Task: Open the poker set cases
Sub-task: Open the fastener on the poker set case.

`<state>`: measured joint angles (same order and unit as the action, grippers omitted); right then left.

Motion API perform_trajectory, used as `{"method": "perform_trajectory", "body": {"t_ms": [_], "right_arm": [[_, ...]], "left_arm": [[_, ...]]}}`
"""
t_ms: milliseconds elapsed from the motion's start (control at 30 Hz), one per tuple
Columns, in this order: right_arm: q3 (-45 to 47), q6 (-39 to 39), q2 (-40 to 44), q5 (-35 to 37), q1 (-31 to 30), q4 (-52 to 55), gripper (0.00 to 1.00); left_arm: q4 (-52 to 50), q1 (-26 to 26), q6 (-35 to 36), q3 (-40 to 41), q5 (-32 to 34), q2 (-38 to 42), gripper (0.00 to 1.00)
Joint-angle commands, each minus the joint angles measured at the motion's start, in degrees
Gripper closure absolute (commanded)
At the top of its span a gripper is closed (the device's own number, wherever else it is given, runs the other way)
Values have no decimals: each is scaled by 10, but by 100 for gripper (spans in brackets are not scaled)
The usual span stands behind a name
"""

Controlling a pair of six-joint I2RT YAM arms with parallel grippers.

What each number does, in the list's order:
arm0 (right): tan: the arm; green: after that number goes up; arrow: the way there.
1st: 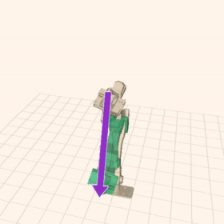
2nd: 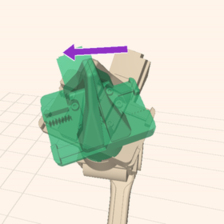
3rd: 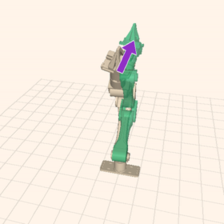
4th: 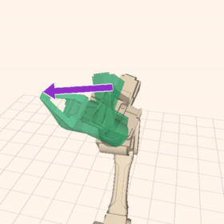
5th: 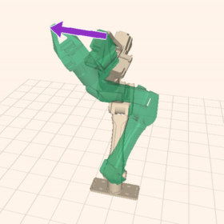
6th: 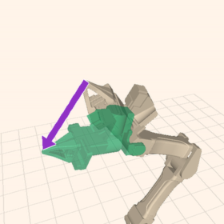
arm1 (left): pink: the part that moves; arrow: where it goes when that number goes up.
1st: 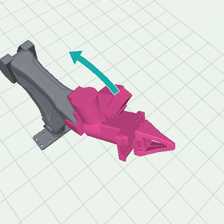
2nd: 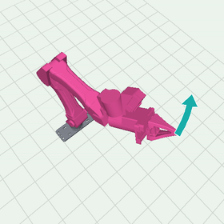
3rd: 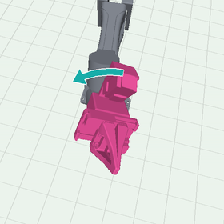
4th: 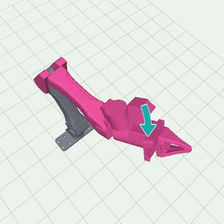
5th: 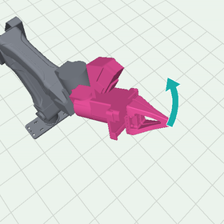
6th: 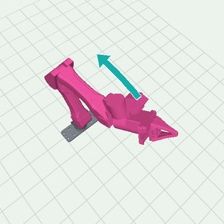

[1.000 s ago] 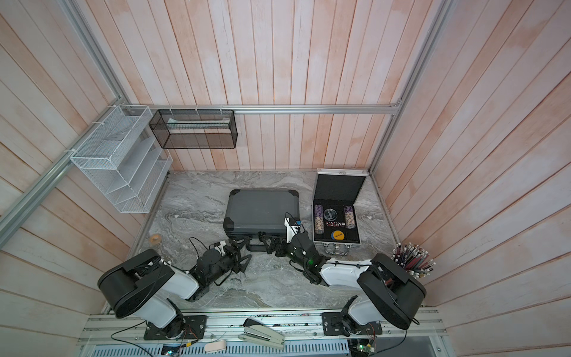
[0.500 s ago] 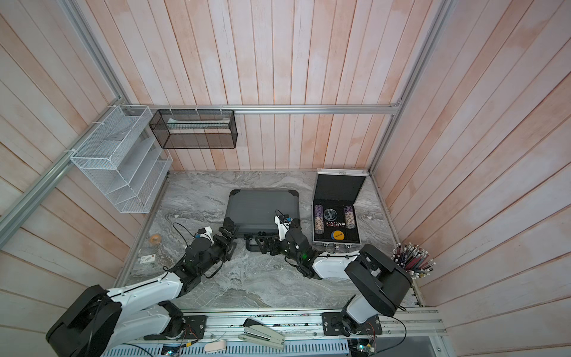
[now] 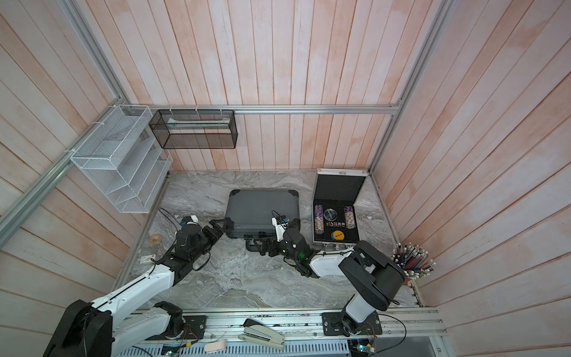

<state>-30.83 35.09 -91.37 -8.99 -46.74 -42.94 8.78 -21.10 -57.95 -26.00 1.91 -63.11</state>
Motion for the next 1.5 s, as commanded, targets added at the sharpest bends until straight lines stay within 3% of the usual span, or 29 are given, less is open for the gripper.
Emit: {"method": "perform_trajectory", "body": {"t_ms": [0,233,600,967,1467], "right_arm": [[-20,-10,-14,-7,-3,-11,2],[-37,-15,-34,-16,-9,-9,2],[-47,-20,-48,-5,-14,-3,2],[-69,-61,-68,37,-29,15,2],[-79,-92,-72,28,-48,7,2]], "left_arm": [[-28,6,94,-32,2,-13,2],[-9,30,154,-66,-35,-91,2],[19,48,183,-86,-81,-174,6],[17,51,175,-68,-74,-188,7],[60,81,133,-20,-125,-241,12]]}}
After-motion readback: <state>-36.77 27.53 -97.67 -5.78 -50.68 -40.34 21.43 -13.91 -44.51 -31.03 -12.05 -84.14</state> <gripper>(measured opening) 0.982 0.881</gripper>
